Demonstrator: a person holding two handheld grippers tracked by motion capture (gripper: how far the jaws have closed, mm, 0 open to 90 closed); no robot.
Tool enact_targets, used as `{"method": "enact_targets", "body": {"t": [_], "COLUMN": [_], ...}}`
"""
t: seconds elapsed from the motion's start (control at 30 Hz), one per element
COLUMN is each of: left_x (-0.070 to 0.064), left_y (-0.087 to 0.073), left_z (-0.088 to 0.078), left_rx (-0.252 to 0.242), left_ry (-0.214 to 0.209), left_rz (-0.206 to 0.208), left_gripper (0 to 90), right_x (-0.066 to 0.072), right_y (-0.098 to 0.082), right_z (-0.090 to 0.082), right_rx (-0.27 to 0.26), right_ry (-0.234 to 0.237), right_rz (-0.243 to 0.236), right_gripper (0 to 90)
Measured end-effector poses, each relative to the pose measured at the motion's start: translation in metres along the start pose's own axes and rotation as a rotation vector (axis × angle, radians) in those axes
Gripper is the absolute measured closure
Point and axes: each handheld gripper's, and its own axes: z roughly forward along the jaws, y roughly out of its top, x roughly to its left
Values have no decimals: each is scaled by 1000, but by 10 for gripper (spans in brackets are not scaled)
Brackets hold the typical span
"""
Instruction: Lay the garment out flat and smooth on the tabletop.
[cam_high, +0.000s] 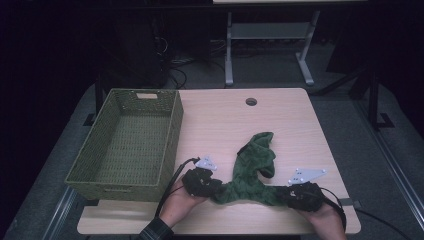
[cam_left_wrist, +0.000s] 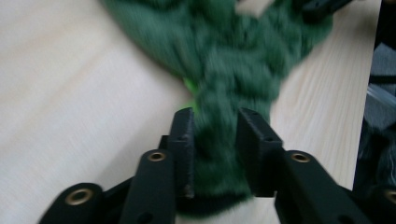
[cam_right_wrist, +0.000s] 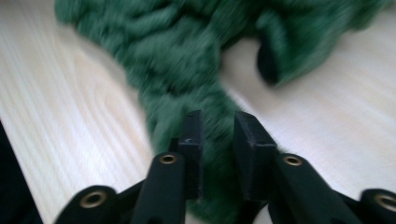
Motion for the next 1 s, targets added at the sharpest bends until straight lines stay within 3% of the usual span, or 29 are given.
{"method": "enact_targets", "body": {"t": [0.27,0.4,0.57,0.8,1.0], "left_x": [19,34,44,52,56], "left_y": [38,63,84,98,99], "left_z": [7,23,39,56,68], "left_rx": [-58,-71,-94,-96,-71], "left_ry": [15,15,12,-2,-15], "left_rz": [27,41,47,33,26], "left_gripper": [534,466,453,452,482], "right_x": [-16,-25,-33,-35,-35], "right_y": [15,18,18,17,17], "right_z": [4,12,15,21,23], "right_rx": [-33,-27,-39,-25,-21], "right_ry": [-32,-47,-48,-40,-36], "right_rz": [40,56,76,84,98], "right_gripper": [604,551,528,529,538]}}
